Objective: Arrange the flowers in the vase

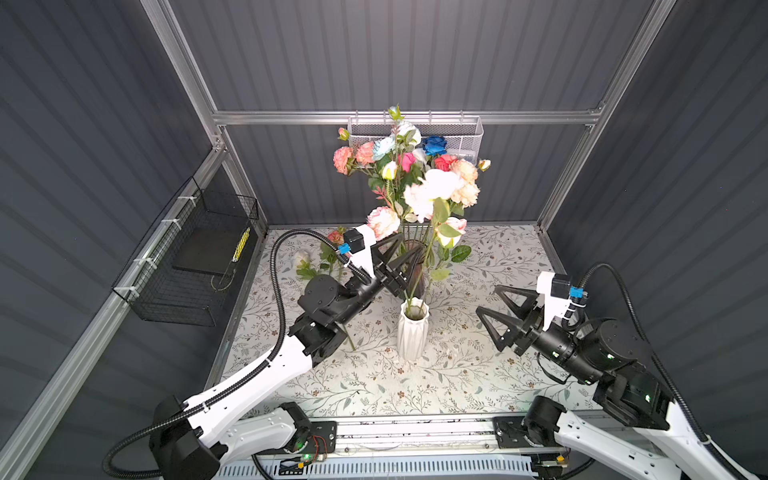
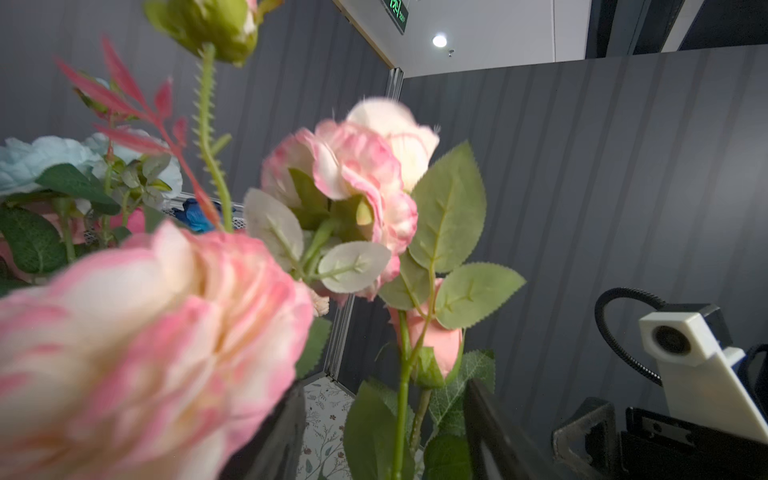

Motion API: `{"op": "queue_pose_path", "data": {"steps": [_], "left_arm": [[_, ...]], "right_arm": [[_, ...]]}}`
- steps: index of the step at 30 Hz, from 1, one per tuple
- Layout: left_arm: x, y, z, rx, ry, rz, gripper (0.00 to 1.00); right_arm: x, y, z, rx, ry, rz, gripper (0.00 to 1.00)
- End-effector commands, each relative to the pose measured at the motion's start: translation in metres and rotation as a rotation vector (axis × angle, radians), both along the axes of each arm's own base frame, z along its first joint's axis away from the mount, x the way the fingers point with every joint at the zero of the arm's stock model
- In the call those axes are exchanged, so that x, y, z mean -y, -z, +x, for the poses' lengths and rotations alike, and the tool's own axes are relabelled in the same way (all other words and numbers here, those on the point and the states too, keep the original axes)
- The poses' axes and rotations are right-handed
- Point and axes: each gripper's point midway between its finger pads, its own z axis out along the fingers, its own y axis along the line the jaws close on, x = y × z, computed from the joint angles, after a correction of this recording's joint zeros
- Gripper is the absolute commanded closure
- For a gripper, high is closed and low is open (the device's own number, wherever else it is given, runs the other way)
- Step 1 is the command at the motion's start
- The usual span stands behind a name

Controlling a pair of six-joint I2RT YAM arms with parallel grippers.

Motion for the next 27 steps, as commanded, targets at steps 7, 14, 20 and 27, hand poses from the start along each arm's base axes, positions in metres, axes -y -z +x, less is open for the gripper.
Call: {"op": "queue_pose_path", "data": {"steps": [7,14,20,27], "left_arm": [[-0.036,-0.046,-0.04,0.054,0.066,-0.155,0.18],[-0.059,-0.03,-0.049,-0.025,0.026,-0.135,0.0],[-0.092,0.022,-0.037,-0.186,-0.163,-0.021,0.0],[-0.143,0.137,0.001,-0.502,-0.578,0.297,0.06]], "right_arm": [[0.006,0.0,-0.004,-0.018,0.002,0.042,0.01],[0.001,0.017,-0.005,-0.055,-0.023,0.036,0.01],[-0.002,0.055,0.002,-0.121,-0.004,0.01,0.01],[0.002,0.096,0.008,-0.197,0.041,-0.029,0.01]]}}
